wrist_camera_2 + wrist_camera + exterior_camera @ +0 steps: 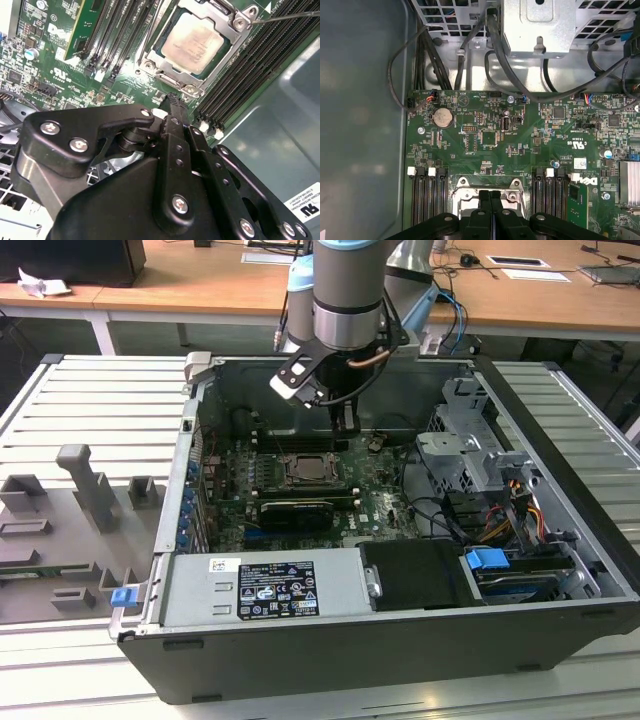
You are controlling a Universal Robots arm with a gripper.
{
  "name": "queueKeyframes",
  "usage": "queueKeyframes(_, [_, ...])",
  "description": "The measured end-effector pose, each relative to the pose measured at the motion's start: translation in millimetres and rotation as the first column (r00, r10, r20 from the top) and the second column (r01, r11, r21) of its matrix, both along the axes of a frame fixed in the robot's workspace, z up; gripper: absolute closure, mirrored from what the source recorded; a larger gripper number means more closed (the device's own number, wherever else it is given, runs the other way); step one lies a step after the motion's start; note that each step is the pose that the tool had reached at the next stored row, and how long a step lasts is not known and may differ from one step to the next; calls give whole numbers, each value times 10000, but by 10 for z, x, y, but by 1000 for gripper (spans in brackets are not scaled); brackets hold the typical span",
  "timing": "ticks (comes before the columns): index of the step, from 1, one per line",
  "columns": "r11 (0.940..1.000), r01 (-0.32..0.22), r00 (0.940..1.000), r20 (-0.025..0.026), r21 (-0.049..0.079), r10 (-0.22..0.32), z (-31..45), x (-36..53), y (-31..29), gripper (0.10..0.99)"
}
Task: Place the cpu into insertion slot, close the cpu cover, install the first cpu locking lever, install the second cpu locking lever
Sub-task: 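Close the cpu cover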
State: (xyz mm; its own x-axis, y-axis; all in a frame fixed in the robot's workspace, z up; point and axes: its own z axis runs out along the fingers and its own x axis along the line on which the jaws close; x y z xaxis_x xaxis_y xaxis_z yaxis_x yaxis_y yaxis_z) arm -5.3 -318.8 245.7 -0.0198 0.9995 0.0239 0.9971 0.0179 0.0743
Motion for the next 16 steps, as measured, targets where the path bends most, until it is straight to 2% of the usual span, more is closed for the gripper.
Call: queueKeyframes(16, [10000, 0, 10000, 0, 0, 0, 0, -63, 0, 980])
